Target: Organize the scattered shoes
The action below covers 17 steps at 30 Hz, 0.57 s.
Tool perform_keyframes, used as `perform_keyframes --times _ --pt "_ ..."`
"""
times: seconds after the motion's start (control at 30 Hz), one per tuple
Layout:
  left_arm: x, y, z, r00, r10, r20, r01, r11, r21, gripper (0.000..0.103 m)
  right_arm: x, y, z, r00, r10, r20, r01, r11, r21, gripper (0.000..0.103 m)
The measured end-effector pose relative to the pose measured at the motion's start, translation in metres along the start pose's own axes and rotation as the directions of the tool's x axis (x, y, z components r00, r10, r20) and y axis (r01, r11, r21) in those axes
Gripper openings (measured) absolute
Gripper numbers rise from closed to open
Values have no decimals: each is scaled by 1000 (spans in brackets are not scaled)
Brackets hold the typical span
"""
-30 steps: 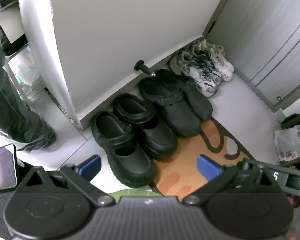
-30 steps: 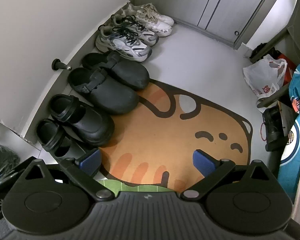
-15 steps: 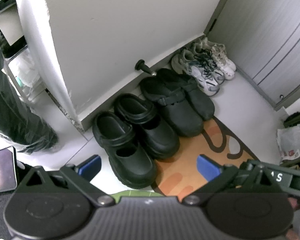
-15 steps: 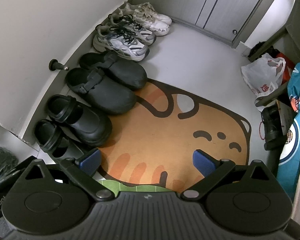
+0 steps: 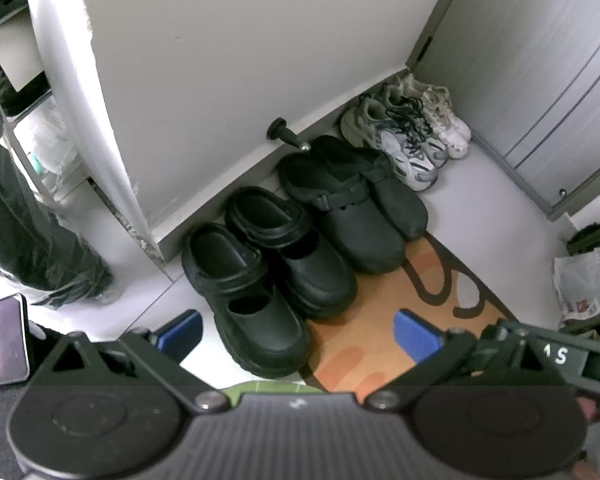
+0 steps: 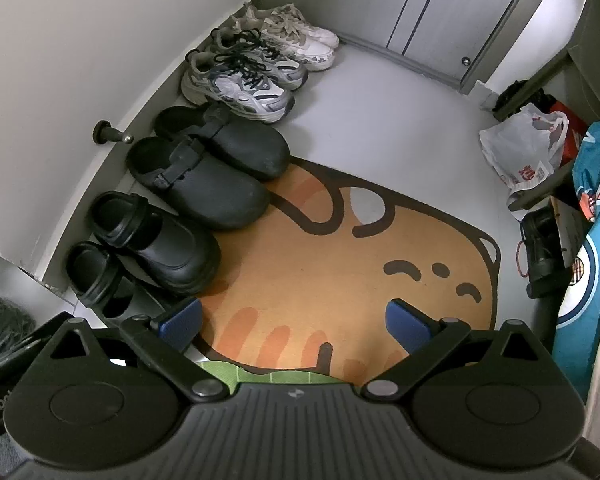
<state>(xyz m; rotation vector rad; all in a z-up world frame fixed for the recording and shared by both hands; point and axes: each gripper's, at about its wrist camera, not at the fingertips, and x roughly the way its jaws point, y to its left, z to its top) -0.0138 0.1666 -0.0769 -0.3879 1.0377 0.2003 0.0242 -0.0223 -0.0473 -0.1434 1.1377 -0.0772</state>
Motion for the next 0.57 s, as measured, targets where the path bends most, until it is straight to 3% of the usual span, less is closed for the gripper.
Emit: perform_keyframes --times 0.23,0.57 --pt "-3 -1 0 1000 7 28 -8 999 36 100 -2 -2 0 1000 -5 2 5 1000 11 100" --pt "-1 5 -1 1000 3 12 -3 1000 26 100 1 -1 1 1000 -4 -14 4 1000 31 100"
